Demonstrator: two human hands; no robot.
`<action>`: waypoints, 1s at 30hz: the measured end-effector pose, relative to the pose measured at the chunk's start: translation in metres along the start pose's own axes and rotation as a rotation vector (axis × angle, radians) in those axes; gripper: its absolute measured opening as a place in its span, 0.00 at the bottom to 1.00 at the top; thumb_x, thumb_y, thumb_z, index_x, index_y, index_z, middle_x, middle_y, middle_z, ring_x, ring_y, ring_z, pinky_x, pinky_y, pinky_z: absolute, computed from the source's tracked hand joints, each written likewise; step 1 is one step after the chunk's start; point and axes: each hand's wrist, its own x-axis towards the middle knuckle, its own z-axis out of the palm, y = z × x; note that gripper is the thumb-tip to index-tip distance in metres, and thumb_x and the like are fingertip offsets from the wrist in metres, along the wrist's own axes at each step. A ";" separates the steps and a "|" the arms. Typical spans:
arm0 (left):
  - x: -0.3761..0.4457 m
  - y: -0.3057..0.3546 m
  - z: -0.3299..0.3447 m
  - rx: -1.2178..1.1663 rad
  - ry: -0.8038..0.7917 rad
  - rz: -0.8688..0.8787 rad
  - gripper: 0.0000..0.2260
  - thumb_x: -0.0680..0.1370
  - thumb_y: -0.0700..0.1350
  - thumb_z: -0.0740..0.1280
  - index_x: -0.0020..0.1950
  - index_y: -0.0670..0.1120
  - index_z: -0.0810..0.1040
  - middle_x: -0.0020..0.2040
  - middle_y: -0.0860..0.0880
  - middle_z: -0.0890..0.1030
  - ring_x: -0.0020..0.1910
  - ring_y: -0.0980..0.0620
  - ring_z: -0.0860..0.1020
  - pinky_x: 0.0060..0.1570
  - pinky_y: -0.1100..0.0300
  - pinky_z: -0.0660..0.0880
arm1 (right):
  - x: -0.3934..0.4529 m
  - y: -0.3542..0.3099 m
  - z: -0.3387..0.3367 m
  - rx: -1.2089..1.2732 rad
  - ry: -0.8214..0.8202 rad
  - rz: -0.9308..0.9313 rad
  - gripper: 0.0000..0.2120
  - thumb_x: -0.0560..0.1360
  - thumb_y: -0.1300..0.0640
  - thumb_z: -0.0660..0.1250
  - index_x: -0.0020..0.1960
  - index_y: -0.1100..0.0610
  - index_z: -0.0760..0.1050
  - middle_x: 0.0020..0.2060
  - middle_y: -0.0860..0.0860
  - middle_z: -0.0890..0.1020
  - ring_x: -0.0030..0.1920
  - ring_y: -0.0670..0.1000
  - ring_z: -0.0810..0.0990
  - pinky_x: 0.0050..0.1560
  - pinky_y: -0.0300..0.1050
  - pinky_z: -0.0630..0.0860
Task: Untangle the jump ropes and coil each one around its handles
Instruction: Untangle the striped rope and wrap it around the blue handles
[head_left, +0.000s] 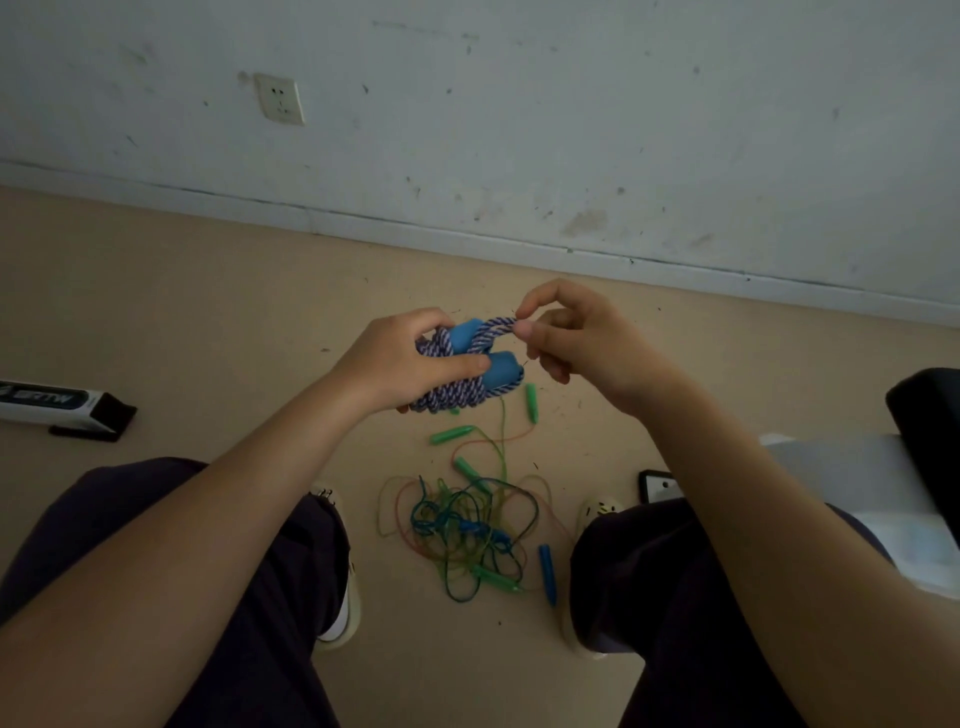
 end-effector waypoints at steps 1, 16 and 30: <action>0.000 0.000 -0.001 -0.010 0.013 -0.005 0.18 0.70 0.63 0.75 0.55 0.56 0.80 0.45 0.54 0.83 0.38 0.58 0.82 0.35 0.60 0.78 | -0.001 -0.001 -0.001 0.008 -0.018 0.007 0.06 0.77 0.60 0.70 0.53 0.58 0.76 0.32 0.55 0.78 0.29 0.52 0.72 0.29 0.44 0.69; 0.000 0.006 0.001 -0.034 -0.033 -0.069 0.17 0.71 0.63 0.74 0.53 0.55 0.80 0.45 0.51 0.84 0.39 0.50 0.84 0.37 0.50 0.81 | 0.015 0.009 0.009 0.736 0.233 0.132 0.03 0.79 0.63 0.65 0.47 0.61 0.77 0.32 0.49 0.72 0.30 0.44 0.71 0.32 0.35 0.70; -0.003 0.013 -0.001 -0.301 0.023 -0.173 0.20 0.71 0.60 0.75 0.53 0.48 0.78 0.39 0.45 0.85 0.30 0.48 0.83 0.27 0.57 0.77 | 0.014 -0.006 0.013 0.334 0.110 0.068 0.12 0.84 0.53 0.55 0.42 0.54 0.62 0.28 0.48 0.60 0.26 0.45 0.57 0.24 0.38 0.57</action>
